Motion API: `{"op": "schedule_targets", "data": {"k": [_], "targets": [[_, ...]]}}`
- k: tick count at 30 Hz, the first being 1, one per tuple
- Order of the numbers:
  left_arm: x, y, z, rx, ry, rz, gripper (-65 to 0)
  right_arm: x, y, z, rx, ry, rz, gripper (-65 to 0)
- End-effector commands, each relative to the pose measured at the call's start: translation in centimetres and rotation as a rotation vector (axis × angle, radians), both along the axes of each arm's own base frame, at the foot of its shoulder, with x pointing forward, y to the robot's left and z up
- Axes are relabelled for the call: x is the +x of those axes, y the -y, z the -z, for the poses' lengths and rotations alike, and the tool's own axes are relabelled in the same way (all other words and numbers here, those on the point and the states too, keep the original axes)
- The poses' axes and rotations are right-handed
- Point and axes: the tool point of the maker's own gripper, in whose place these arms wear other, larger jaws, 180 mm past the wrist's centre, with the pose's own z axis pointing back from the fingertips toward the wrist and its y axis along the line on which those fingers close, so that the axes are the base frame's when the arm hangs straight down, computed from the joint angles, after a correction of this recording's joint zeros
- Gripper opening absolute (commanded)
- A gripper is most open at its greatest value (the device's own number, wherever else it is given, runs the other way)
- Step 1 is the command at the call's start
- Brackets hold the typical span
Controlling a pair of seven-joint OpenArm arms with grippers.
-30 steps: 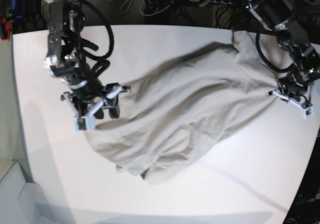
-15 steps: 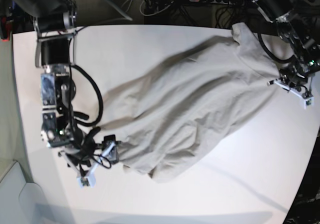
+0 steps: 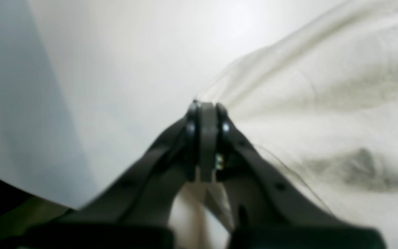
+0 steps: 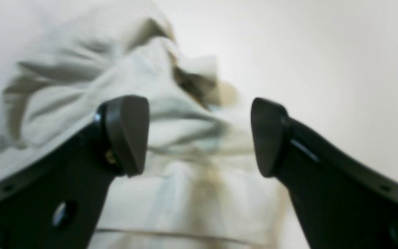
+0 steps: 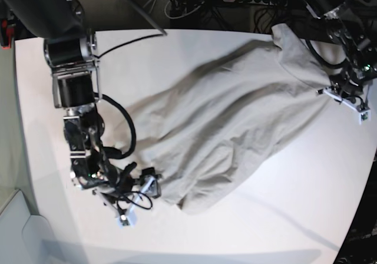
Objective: Layout the t-shirt on the table in an organized manner, then fold the t-shirt properly
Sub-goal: 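Grasp the t-shirt edge with the right gripper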
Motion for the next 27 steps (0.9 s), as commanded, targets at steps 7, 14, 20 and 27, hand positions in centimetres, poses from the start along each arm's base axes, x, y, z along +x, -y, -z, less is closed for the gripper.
{"op": "schedule_targets", "data": {"k": [7,14,20,27], "targets": [[0.7,-0.1,-1.0,0.012,0.039,0.001,-64.7,1.6,-1.4,-1.0,0.063,0.081,-0.002,-18.9],[0.2,-0.1,-0.6,0.012,0.024,0.004,-64.7,2.7,-0.8,-0.3,0.077,0.079,0.025,-18.9],[0.2,0.0,-0.6,0.011,0.024,0.003,-64.7,2.5,-0.4,2.3,0.091,0.040,0.052,-32.9],[0.3,0.0,-0.7,0.011,0.028,0.003,-64.7,2.3,0.9,3.1,0.071,0.017,0.070,-65.0]]}}
